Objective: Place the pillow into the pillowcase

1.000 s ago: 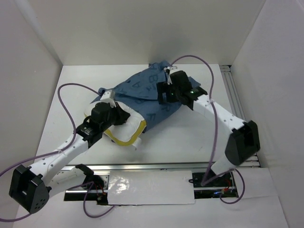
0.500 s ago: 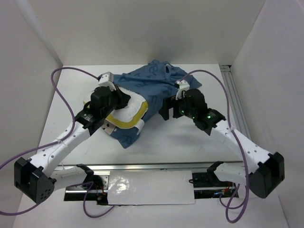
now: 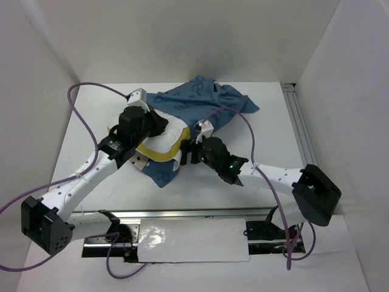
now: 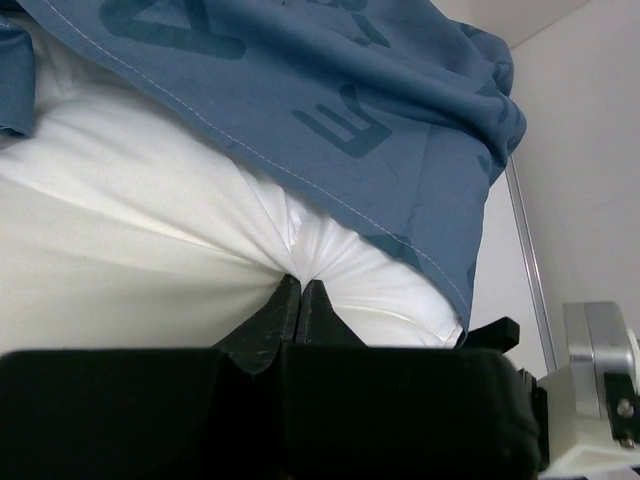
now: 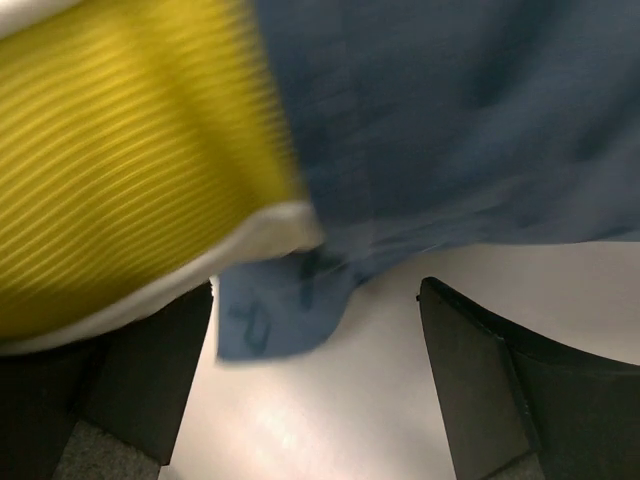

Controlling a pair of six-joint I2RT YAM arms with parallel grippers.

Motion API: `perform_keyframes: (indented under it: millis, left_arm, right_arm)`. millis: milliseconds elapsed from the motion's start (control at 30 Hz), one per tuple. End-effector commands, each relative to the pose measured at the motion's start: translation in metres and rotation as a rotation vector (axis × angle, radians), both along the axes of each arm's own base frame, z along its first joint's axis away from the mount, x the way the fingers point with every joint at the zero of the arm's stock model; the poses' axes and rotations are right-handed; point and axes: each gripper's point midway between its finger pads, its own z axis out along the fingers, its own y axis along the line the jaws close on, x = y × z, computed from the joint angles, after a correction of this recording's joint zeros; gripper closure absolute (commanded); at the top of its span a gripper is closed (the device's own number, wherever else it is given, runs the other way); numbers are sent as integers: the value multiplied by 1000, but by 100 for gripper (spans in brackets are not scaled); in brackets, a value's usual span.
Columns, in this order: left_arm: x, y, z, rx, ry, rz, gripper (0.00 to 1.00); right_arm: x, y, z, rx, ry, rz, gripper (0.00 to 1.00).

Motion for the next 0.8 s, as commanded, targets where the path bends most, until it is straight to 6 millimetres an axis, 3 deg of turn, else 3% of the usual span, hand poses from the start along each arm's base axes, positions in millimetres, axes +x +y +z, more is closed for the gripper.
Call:
perform_keyframes:
  millis: [0,133,200,333,400,433,467,500,533,567,600,633,667,767]
  left_arm:
    - [12,-5,74,-136,-186,16,100]
    - [8,-2,76,-130,-198,13,100]
    - [7,1,69,-122,-189,24,100]
    - [4,8,65,-95,-197,41,100]
    - [7,15,58,-68,-189,81,100]
    - [11,22,44,-39,-161,122,100]
    - [12,25,40,-29,-155,142,100]
    - [16,29,26,-4,-131,170,100]
    - [19,32,20,-3,-123,197,100]
    - [23,33,14,-2,-110,220,100]
    - [29,29,-2,3,-70,225,100]
    - [35,29,-5,-3,-59,246,100]
    - [39,29,-11,-17,-35,287,100]
    - [55,24,-34,5,60,354,100]
  right_arm:
    - [47,-24,31,158,-116,-337,12]
    - [71,-50,35,131,-116,-578,22]
    - [80,-65,29,101,-112,-646,39]
    - [95,-77,38,76,-127,-658,100]
    - [94,-68,51,39,-151,-556,100]
    - [91,-64,56,-9,-178,-492,100]
    - [81,-47,70,11,-185,-366,100]
    - [71,-42,65,-39,-151,-289,100]
    - [65,-30,87,-24,-165,-207,100]
    - [56,-21,95,-28,-165,-126,100]
    - [36,0,105,1,-155,43,100]
    - [24,10,123,6,-144,133,100]
    - [-1,25,134,31,-133,302,100]
    - [-57,54,154,34,-136,621,100]
